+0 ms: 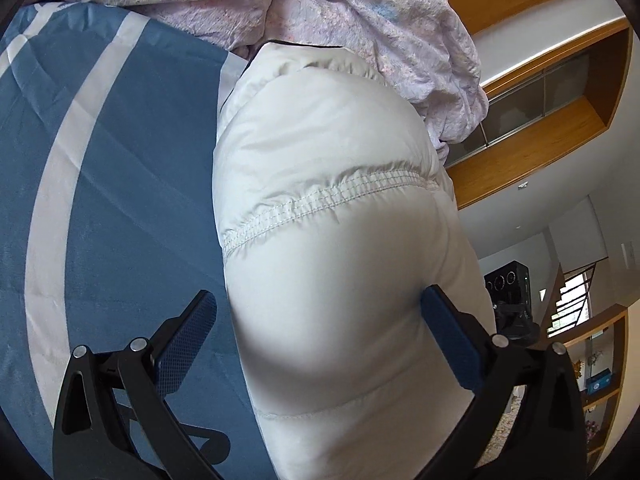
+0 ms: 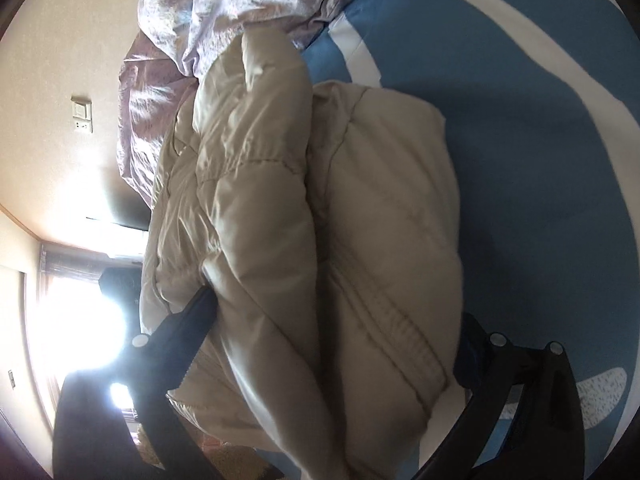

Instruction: Fold large clothes

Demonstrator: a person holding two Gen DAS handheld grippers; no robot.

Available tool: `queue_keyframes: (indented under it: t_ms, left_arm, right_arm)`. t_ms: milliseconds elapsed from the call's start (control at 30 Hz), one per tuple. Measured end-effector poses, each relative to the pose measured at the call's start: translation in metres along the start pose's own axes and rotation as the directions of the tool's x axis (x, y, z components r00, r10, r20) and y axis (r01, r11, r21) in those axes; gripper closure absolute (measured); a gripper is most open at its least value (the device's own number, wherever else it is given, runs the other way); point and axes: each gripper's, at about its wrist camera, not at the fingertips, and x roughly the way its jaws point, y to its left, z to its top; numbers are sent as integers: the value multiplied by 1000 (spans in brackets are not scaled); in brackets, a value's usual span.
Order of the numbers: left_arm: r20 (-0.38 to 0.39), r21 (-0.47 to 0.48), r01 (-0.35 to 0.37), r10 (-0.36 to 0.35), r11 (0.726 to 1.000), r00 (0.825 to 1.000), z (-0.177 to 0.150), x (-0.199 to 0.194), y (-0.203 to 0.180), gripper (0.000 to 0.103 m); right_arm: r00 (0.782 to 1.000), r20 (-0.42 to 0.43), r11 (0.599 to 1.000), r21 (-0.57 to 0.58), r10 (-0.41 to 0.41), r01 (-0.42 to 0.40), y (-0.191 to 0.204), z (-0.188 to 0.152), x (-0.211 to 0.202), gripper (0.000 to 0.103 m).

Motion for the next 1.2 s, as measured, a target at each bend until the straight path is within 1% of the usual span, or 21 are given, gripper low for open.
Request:
queue_keyframes:
  t_ms: [167, 333, 367, 400, 433, 467, 500, 533, 567, 600, 700, 800, 933, 1000, 1100, 1200]
  left_arm:
    - [-22, -23, 54, -55, 998, 998, -1, 10, 4, 1]
    - [-7, -23, 60, -60, 998, 998, -4, 18, 0, 1]
    - [-1, -21, 56, -56, 998, 998, -4, 18, -1, 1]
    - [5, -15, 55, -55, 998, 998, -5, 17, -3, 1]
    - [15, -2, 51, -51, 999, 999, -6, 16, -6, 4]
    - [26, 11, 50, -50, 999, 998, -8, 13, -9, 11]
    - [38, 25, 48, -49, 999, 998, -8, 10, -12, 13]
    - [45, 35, 47, -49, 998, 998, -8, 8, -14, 18]
    - [53, 47, 48, -50, 998, 997, -8, 5, -17, 22]
    - [60, 55, 47, -50, 997, 997, -7, 3, -19, 23]
    - [80, 73, 46, -51, 996, 995, -4, -1, -24, 27]
    - [107, 89, 42, -52, 995, 993, 1, -9, -26, 29]
    - [159, 101, 26, -42, 995, 986, 12, -28, -24, 30]
    - [193, 99, 12, -31, 995, 981, 17, -41, -18, 30]
    - [235, 92, -18, -4, 996, 972, 24, -59, -6, 30]
    - [267, 72, -51, 30, 996, 963, 28, -77, 10, 30]
  right_arm:
    - [1000, -23, 999, -45, 2, -3, 4, 1, 6, 2]
    - [999, -20, 995, -100, 29, -30, 12, -3, 13, 2]
    - [999, -13, 992, -112, 49, -50, 14, -4, 14, 2]
    - [998, -1, 989, -128, 68, -68, 15, -6, 15, 4]
    - [997, 9, 987, -144, 74, -72, 18, -6, 18, 7]
    - [996, 20, 984, -162, 82, -77, 20, -10, 17, 15]
    - [995, 36, 980, -179, 93, -85, 21, -11, 16, 22]
    - [993, 52, 977, -193, 107, -95, 22, -14, 14, 25]
    - [992, 62, 974, -207, 110, -95, 24, -16, 13, 31]
    - [990, 72, 971, -216, 118, -100, 26, -18, 11, 37]
    - [987, 95, 965, -240, 130, -104, 33, -21, 8, 46]
    - [984, 110, 957, -268, 140, -107, 47, -20, 9, 51]
    - [982, 107, 950, -291, 153, -116, 65, -15, 16, 52]
    - [982, 99, 942, -314, 160, -122, 73, -7, 17, 53]
    - [983, 84, 930, -346, 164, -125, 97, 6, 35, 54]
    - [985, 61, 922, -364, 162, -129, 111, 12, 53, 54]
